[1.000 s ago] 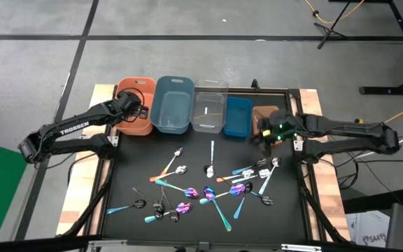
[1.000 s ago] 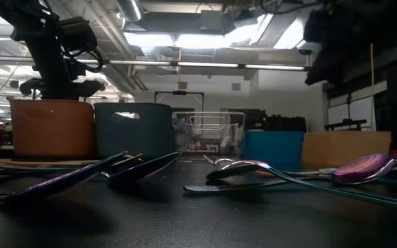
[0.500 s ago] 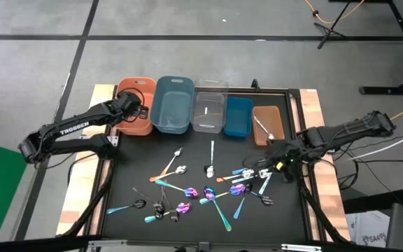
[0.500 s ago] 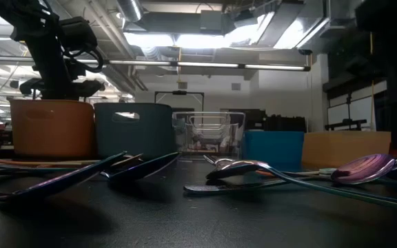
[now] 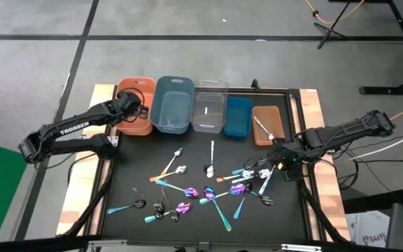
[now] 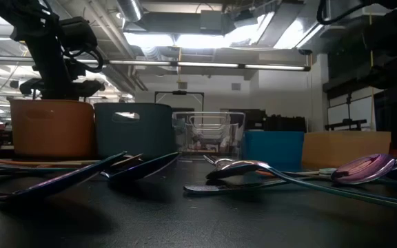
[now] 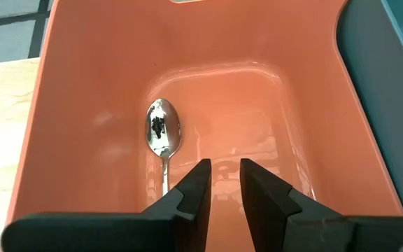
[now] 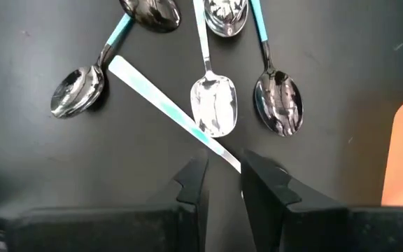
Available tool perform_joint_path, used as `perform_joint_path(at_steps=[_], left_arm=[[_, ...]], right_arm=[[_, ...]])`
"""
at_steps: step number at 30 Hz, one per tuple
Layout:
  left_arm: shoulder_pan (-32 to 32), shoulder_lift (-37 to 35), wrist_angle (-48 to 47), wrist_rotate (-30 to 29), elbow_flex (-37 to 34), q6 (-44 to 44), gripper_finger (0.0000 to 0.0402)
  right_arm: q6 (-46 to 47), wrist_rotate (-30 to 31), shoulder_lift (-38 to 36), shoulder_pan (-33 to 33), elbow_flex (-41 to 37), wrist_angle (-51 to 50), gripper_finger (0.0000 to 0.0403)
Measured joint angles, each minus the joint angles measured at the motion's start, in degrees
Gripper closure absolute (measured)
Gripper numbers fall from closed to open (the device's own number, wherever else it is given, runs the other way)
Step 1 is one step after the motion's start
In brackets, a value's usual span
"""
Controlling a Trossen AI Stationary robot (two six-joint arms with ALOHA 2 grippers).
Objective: Sort silverware by color (type)
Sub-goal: Put the white and blue spoon into the right orange bin
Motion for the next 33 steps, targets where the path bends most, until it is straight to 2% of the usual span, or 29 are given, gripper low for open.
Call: perform_joint_path(at_steps=[19,33], left_arm=[[0.0,0.0,0.0,0.2,0.0,0.0,0.033],[0.0,0.0,0.0,0.2,0.0,0.0,0.033]], right_arm=[[0.0,0.1,16.7,0.0,0.0,0.1,0.0329],[0.0,1.1,22.6,0.0,0.0,0.1,0.0329]])
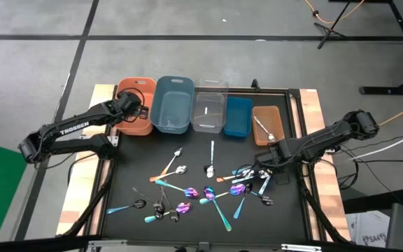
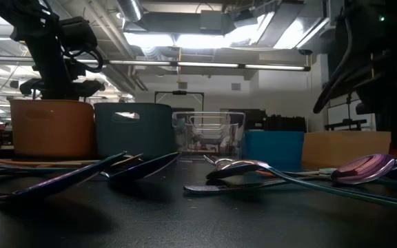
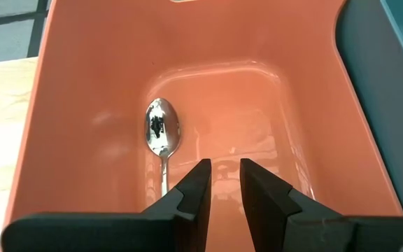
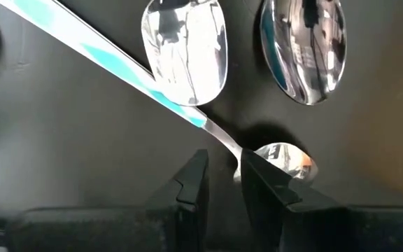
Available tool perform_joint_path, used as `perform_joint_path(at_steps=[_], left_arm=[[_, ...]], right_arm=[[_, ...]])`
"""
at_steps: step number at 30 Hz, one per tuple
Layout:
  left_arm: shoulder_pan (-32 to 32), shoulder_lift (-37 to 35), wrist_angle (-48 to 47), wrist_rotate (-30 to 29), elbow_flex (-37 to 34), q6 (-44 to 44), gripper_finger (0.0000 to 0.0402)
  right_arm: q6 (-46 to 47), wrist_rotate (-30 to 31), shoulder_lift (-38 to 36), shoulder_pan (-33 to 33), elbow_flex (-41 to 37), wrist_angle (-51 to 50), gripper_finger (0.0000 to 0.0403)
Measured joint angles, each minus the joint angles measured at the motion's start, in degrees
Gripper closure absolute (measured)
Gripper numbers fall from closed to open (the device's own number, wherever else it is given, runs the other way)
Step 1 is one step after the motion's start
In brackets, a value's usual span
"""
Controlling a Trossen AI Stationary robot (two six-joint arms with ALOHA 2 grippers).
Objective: Sort silverware by color (type)
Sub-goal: Put the white and blue spoon into the right orange bin
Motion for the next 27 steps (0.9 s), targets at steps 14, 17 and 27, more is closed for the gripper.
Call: perform_joint_path(at_steps=[14,17,27], left_arm=[[0.0,0.0,0.0,0.0,0.0,0.0,0.033],[0.0,0.0,0.0,0.0,0.0,0.0,0.033],[0.0,0.0,0.0,0.0,0.0,-0.3,0.033]], right_arm=[[-1.6,-3.7,0.0,0.0,0.0,2.0,0.0329],[-1.6,-3.7,0.0,0.0,0.0,2.6,0.0329],[-1.3,-3.5,0.0,0.0,0.0,3.3,0.0329]])
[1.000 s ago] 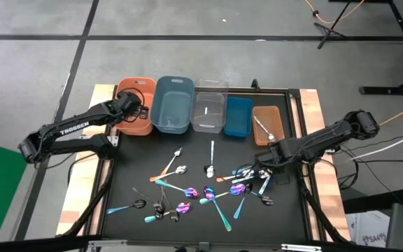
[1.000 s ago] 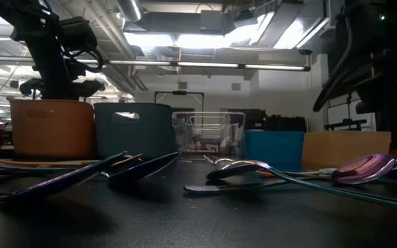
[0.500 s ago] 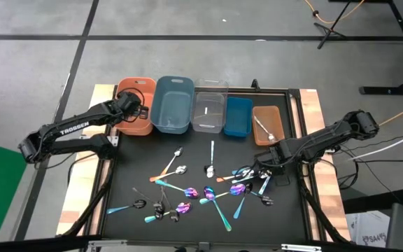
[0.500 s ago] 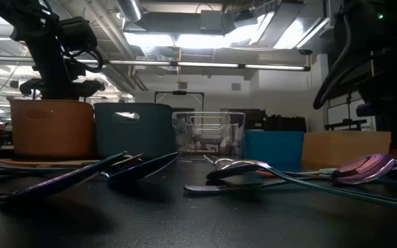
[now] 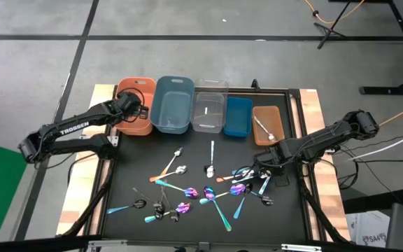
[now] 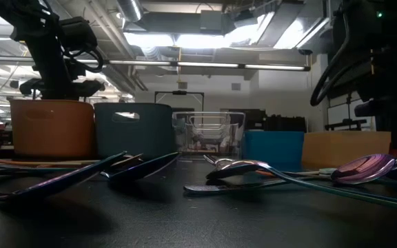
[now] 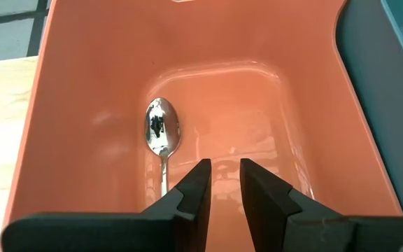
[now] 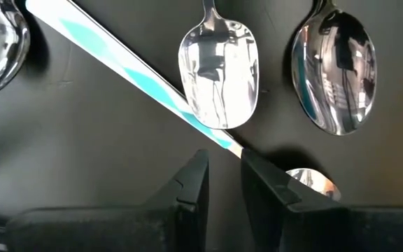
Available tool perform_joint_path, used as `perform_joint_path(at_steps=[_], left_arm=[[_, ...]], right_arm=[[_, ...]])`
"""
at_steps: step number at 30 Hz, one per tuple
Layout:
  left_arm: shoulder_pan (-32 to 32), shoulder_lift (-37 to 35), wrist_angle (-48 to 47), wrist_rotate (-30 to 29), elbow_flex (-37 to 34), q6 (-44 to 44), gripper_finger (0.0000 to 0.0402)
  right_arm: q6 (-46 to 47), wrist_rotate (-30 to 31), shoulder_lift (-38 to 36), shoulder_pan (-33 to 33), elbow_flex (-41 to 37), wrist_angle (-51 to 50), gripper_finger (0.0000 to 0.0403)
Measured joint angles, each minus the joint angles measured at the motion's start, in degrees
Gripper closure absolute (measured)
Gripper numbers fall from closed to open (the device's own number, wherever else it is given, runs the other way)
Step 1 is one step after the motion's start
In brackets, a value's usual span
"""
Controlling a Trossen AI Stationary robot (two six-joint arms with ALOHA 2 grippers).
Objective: Sort silverware by color (type)
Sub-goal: Put the white and blue spoon into the right orange bin
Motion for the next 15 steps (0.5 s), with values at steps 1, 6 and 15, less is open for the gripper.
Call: perform_joint_path(at_steps=[1,6,15], left_arm=[[0.0,0.0,0.0,0.0,0.0,0.0,0.033],[0.0,0.0,0.0,0.0,0.0,0.0,0.033],[0.0,0.0,0.0,0.0,0.0,0.0,0.033]], right_arm=[[0.0,0.1,0.0,0.0,0.0,0.0,0.0329],[0.1,0.4,0.0,0.0,0.0,0.0,0.0329],[0.5,1.0,0.0,0.0,0.0,0.0,0.0329]])
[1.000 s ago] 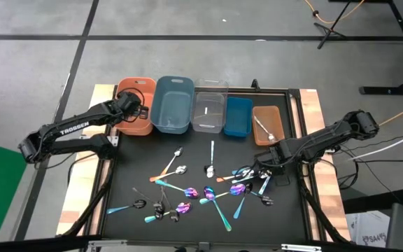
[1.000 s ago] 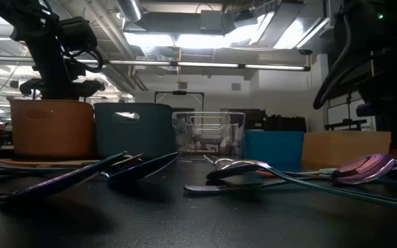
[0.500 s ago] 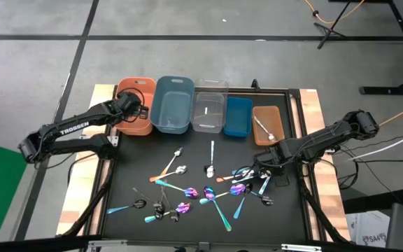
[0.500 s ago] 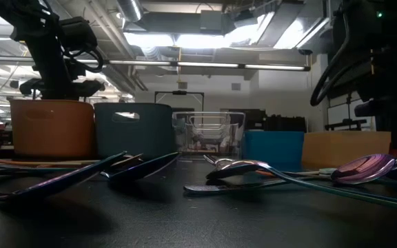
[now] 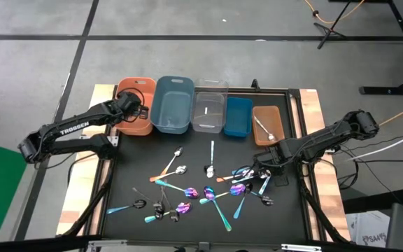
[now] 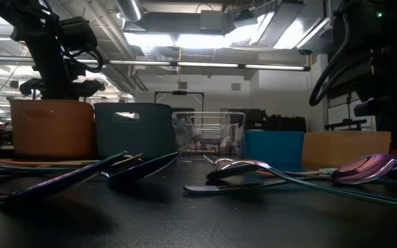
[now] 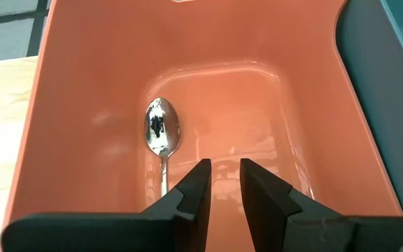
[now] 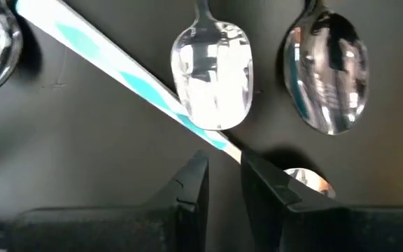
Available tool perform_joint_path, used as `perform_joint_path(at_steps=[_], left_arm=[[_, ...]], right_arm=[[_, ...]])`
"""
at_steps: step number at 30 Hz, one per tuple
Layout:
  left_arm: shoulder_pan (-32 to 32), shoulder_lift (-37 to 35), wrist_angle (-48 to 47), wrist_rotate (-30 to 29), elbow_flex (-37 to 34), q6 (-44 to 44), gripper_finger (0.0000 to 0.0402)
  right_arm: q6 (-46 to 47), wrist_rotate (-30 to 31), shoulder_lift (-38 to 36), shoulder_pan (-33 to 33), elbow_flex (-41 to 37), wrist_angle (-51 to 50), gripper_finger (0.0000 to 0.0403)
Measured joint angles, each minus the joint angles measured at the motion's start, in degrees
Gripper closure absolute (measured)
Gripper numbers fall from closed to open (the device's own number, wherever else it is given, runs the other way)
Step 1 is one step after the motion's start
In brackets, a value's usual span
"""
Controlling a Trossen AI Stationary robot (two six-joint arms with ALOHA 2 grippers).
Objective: Sort silverware by color (type)
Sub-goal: Put the white and blue spoon into the right orange bin
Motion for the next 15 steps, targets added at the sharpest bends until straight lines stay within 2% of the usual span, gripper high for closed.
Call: perform_joint_path(at_steps=[6,15], left_arm=[[0.0,0.0,0.0,0.0,0.0,0.0,0.033],[0.0,0.0,0.0,0.0,0.0,0.0,0.033]], right_arm=[[0.7,1.2,0.0,0.0,0.0,0.0,0.0329],[-3.1,-3.7,0.0,0.0,1.8,-1.7,0.0329]])
